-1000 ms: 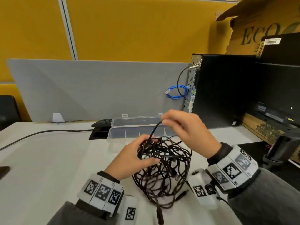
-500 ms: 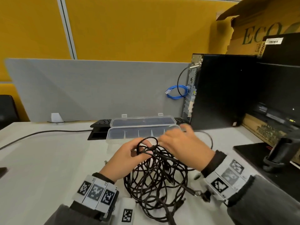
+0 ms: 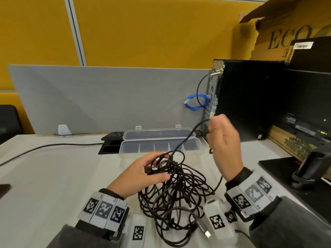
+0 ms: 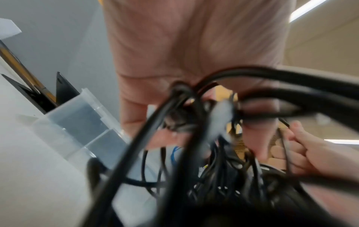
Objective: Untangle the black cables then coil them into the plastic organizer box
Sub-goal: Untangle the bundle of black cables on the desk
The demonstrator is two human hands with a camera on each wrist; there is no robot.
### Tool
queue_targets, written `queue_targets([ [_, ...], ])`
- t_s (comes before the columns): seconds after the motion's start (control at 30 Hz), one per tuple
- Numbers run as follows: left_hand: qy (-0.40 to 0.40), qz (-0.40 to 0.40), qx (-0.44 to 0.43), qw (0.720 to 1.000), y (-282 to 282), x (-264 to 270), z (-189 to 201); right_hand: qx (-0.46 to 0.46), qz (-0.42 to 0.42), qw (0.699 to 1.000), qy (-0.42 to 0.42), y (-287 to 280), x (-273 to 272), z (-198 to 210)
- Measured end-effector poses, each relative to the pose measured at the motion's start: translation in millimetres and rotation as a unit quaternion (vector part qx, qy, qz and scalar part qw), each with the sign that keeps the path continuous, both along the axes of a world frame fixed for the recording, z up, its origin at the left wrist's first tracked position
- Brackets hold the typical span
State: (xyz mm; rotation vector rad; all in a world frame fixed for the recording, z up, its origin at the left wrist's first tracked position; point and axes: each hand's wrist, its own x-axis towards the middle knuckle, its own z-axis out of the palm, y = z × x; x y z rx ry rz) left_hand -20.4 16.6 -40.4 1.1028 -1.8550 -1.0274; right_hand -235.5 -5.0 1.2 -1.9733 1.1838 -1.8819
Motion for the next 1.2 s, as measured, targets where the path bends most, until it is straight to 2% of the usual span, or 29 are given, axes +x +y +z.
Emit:
queue_targets([
  [0.07, -0.021, 0.009, 0.010, 1.000, -2, 5, -4, 0.033, -0.075, 0.994, -0.070, -10, -17, 19],
  [0.17, 0.023, 0.052, 0.043, 0.997, -6, 11, -8, 0.073, -0.075, 0.965, -0.242, -22, -56, 42],
  [0.2, 0.028, 0.059, 0.048, 0.997, -6, 12, -9, 0.079, -0.077, 0.963, -0.245, -23, -67, 41],
  [0.3, 0.026, 0.074, 0.050, 0.996, -9, 9, -10, 0.091, -0.161, 0.982, -0.046, -24, -89, 24],
  [0.4, 0.074, 0.099, 0.073, 0.990, -12, 10, -11, 0.185, -0.182, 0.963, 0.072, -29, -111, -6],
  [0.47, 0.110, 0.112, 0.080, 0.984, -12, 12, -10, 0.277, -0.188, 0.928, 0.162, -29, -119, -23],
  [0.53, 0.141, 0.120, 0.074, 0.980, -12, 13, -8, 0.327, -0.220, 0.881, 0.264, -25, -120, -37],
  [0.63, 0.202, 0.127, 0.064, 0.969, -10, 11, -4, 0.296, -0.337, 0.781, 0.435, -10, -97, -43],
  [0.67, 0.218, 0.128, 0.057, 0.966, -10, 9, -3, 0.284, -0.323, 0.775, 0.463, -4, -84, -41],
  [0.7, 0.231, 0.127, 0.048, 0.963, -9, 7, -2, 0.283, -0.278, 0.785, 0.476, 1, -70, -39],
  [0.77, 0.254, 0.124, 0.030, 0.959, -7, 3, 1, 0.292, -0.130, 0.821, 0.474, 7, -45, -39],
  [0.83, 0.277, 0.117, 0.008, 0.954, -5, 2, 3, 0.320, 0.002, 0.846, 0.427, 7, -27, -38],
  [0.9, 0.287, 0.101, -0.011, 0.953, -4, 5, 3, 0.333, 0.077, 0.866, 0.364, 0, -19, -38],
  [1.03, 0.251, 0.060, -0.030, 0.966, -4, 18, 2, 0.337, 0.157, 0.905, 0.207, -10, -19, -44],
  [1.13, 0.176, 0.013, -0.056, 0.983, -4, 24, 2, 0.323, 0.166, 0.929, 0.075, -11, -22, -46],
  [1.2, 0.144, -0.030, -0.028, 0.989, -2, 27, 4, 0.294, 0.162, 0.942, 0.019, -11, -25, -48],
])
